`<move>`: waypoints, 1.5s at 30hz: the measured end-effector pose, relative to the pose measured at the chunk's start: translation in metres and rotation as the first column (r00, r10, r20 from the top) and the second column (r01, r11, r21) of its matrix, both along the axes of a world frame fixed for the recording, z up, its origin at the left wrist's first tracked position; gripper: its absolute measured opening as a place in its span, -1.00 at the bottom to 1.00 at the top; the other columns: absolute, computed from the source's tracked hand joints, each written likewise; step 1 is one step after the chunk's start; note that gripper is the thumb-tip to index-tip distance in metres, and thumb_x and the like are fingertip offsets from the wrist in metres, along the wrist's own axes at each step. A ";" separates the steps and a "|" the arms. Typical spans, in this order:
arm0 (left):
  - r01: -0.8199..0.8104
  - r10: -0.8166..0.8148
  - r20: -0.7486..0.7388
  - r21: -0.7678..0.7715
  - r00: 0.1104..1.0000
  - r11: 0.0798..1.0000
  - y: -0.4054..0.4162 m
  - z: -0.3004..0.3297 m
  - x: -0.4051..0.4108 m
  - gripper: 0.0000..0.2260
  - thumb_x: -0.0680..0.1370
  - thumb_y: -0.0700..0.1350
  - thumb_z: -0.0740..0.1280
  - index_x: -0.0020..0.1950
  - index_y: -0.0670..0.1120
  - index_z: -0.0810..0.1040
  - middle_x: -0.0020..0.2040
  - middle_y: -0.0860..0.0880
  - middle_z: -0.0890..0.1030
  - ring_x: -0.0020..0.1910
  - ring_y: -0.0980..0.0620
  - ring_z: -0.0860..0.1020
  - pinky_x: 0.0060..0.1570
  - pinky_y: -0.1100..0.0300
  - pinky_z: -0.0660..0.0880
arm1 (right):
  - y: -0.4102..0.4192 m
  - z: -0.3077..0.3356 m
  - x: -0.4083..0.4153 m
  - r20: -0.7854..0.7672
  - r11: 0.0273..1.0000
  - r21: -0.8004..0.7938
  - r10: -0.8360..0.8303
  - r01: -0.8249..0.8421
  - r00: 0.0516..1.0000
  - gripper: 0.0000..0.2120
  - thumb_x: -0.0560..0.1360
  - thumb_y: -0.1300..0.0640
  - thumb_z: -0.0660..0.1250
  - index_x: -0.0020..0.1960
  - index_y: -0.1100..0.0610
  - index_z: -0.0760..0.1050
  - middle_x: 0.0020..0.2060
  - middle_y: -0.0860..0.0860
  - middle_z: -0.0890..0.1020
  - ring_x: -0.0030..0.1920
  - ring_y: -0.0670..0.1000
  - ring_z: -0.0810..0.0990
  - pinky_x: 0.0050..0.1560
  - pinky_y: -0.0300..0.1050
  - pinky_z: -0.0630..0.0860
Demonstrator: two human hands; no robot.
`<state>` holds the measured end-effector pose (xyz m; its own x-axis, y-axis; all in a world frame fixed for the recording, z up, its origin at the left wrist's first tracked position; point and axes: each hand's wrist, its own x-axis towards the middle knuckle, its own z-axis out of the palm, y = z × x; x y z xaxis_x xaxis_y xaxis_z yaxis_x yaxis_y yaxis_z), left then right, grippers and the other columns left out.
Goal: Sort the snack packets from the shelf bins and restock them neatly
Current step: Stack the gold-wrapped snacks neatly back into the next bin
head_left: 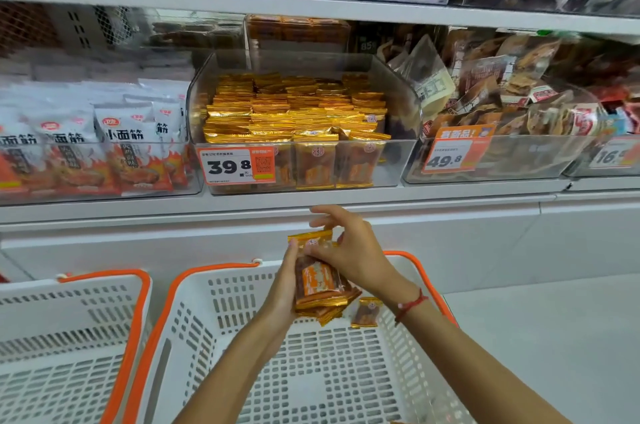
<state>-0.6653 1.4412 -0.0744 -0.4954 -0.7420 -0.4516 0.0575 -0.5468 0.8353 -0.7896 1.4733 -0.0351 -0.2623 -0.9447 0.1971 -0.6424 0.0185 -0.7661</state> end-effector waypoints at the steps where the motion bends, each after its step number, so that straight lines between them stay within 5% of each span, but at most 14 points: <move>1: -0.002 0.002 -0.009 -0.008 1.000 1.000 0.002 -0.001 -0.004 -0.55 0.61 0.18 0.10 0.22 -0.09 0.57 -0.03 -0.12 0.69 -0.06 -0.08 0.66 0.05 -0.03 0.57 | 0.000 -0.001 0.003 -0.007 0.999 -0.012 -0.035 0.035 0.999 -0.49 0.42 0.06 0.50 0.32 0.00 0.44 0.10 -0.08 0.62 0.10 -0.13 0.54 -0.12 -0.48 0.36; 4: -0.060 0.063 0.021 -0.125 0.998 0.990 0.004 0.005 -0.005 -0.54 0.59 0.23 0.06 0.27 0.02 0.56 0.04 -0.06 0.69 0.02 -0.03 0.65 0.08 0.01 0.56 | 0.007 -0.001 0.006 0.003 0.994 -0.017 -0.106 0.106 0.994 -0.48 0.52 -0.09 0.35 0.43 -0.02 0.31 0.31 -0.09 0.47 0.29 -0.09 0.42 0.15 -0.30 0.36; 7: -0.160 0.154 -0.048 -0.176 0.987 0.971 -0.001 0.017 -0.008 -0.51 0.61 0.24 0.00 0.31 0.03 0.52 0.06 -0.07 0.68 0.01 -0.01 0.65 -0.06 0.11 0.57 | 0.017 0.006 0.010 0.192 0.995 0.052 -0.099 0.090 0.976 -0.40 0.51 -0.29 0.18 0.48 -0.11 0.21 0.39 -0.12 0.37 0.34 -0.09 0.39 0.30 -0.13 0.43; 10: -0.255 0.231 -0.184 -0.117 0.955 0.960 0.001 0.040 -0.015 -0.52 0.62 0.22 0.02 0.32 0.00 0.52 0.10 -0.10 0.66 0.04 -0.04 0.63 -0.08 0.11 0.55 | 0.015 0.016 0.018 0.444 0.997 0.061 0.016 -0.048 0.896 -0.49 0.58 -0.21 0.09 0.51 -0.19 0.17 0.30 -0.24 0.43 0.27 -0.20 0.46 0.15 -0.38 0.44; 15: -0.241 0.211 -0.181 -0.161 0.961 0.957 0.000 0.058 -0.022 -0.52 0.61 0.25 -0.04 0.01 0.07 0.62 -0.22 0.03 0.71 -0.18 0.05 0.64 -0.21 0.12 0.52 | 0.020 0.032 0.010 0.301 0.979 -0.044 0.203 -0.199 0.932 -0.45 0.60 -0.08 0.22 0.52 -0.24 0.09 0.31 -0.23 0.44 0.24 -0.17 0.50 0.16 -0.15 0.54; 19: -0.040 -0.020 -0.180 -0.326 0.984 0.945 -0.007 0.076 -0.032 -0.58 0.52 0.34 0.04 0.19 0.19 0.51 0.07 0.12 0.67 0.04 0.16 0.62 -0.06 0.26 0.51 | 0.021 0.052 -0.014 0.335 0.975 -0.140 0.212 -0.174 0.918 -0.47 0.58 0.18 0.30 0.47 -0.12 0.26 0.12 -0.18 0.63 0.08 -0.11 0.63 -0.01 -0.21 0.57; 22: 0.126 -0.120 0.045 -0.513 0.992 0.849 -0.030 0.103 -0.030 -0.57 0.39 0.28 0.35 0.23 0.27 0.40 0.19 0.19 0.52 0.14 0.16 0.51 0.14 0.20 0.36 | 0.022 0.074 -0.043 0.326 0.968 -0.188 0.218 -0.163 0.920 -0.48 0.54 0.23 0.32 0.43 -0.07 0.31 0.11 -0.28 0.62 0.11 -0.13 0.62 0.02 -0.28 0.54; 25: 0.262 -0.227 0.132 -0.567 0.965 0.781 -0.061 0.141 -0.028 -0.44 0.29 0.07 0.58 0.21 0.23 0.43 0.11 0.06 0.62 -0.01 0.09 0.65 -0.04 0.21 0.57 | 0.019 0.099 -0.074 0.209 0.967 -0.167 0.226 -0.193 0.951 -0.49 0.50 0.19 0.37 0.38 -0.17 0.38 0.12 -0.18 0.63 0.09 -0.11 0.63 -0.01 -0.25 0.56; 27: 0.367 -0.301 0.212 -0.607 0.930 0.705 -0.076 0.162 -0.038 -0.49 0.34 -0.02 0.54 0.23 0.14 0.45 0.05 0.04 0.63 -0.13 0.21 0.66 -0.22 0.31 0.58 | 0.011 0.112 -0.088 0.159 0.967 -0.151 0.227 -0.204 0.961 -0.46 0.47 0.18 0.37 0.38 -0.17 0.39 0.14 -0.14 0.62 0.07 -0.12 0.63 -0.04 -0.23 0.57; 31: 0.345 -0.252 0.239 -0.721 0.938 0.601 -0.093 0.180 -0.067 -0.50 0.33 0.01 0.50 0.23 0.02 0.45 0.06 0.04 0.63 -0.06 0.22 0.64 -0.22 0.32 0.58 | -0.018 0.133 -0.108 0.127 0.951 -0.232 0.239 -0.205 0.963 -0.43 0.45 0.33 0.42 0.41 0.03 0.41 0.10 -0.11 0.63 0.02 -0.14 0.64 -0.07 -0.24 0.58; 35: 0.021 -0.062 -0.027 -0.742 0.998 0.670 -0.117 0.180 -0.084 -0.54 0.33 -0.01 0.51 0.16 -0.04 0.45 0.09 -0.05 0.63 0.03 0.06 0.65 -0.09 0.20 0.61 | -0.033 0.122 -0.120 0.218 0.875 -0.476 0.018 0.091 0.976 -0.42 0.39 0.10 0.49 0.37 0.03 0.40 0.22 -0.05 0.54 0.15 -0.10 0.57 0.07 -0.20 0.58; 38: -0.172 0.121 -0.122 -0.710 0.985 0.683 -0.140 0.172 -0.099 -0.57 0.35 -0.01 0.53 0.12 0.01 0.44 0.10 -0.02 0.60 0.09 0.06 0.61 0.06 0.15 0.58 | -0.030 0.096 -0.124 0.275 0.651 -0.620 -0.343 0.438 0.898 -0.64 0.49 0.09 0.42 0.26 0.05 0.47 0.13 -0.02 0.55 0.07 -0.12 0.54 0.03 -0.32 0.49; 42: -0.047 0.154 0.060 -0.791 0.986 0.610 -0.153 0.160 -0.138 -0.35 0.36 0.03 0.56 0.35 -0.06 0.36 0.22 0.00 0.53 0.16 0.08 0.53 0.04 0.29 0.48 | -0.036 0.067 -0.131 0.161 0.615 -0.641 -0.478 0.459 0.864 -0.62 0.49 0.05 0.33 0.28 0.09 0.44 0.14 -0.02 0.52 0.15 0.01 0.50 0.13 -0.17 0.48; 45: 0.044 0.079 0.136 -0.723 0.987 0.690 -0.165 0.152 -0.156 -0.02 0.20 0.24 0.59 0.48 -0.06 0.24 0.31 -0.01 0.50 0.26 0.01 0.50 0.26 -0.01 0.48 | -0.040 0.063 -0.131 0.029 0.649 -0.641 -0.513 0.410 0.858 -0.57 0.47 0.08 0.32 0.32 0.14 0.43 0.17 -0.02 0.48 0.19 -0.08 0.41 0.20 -0.39 0.34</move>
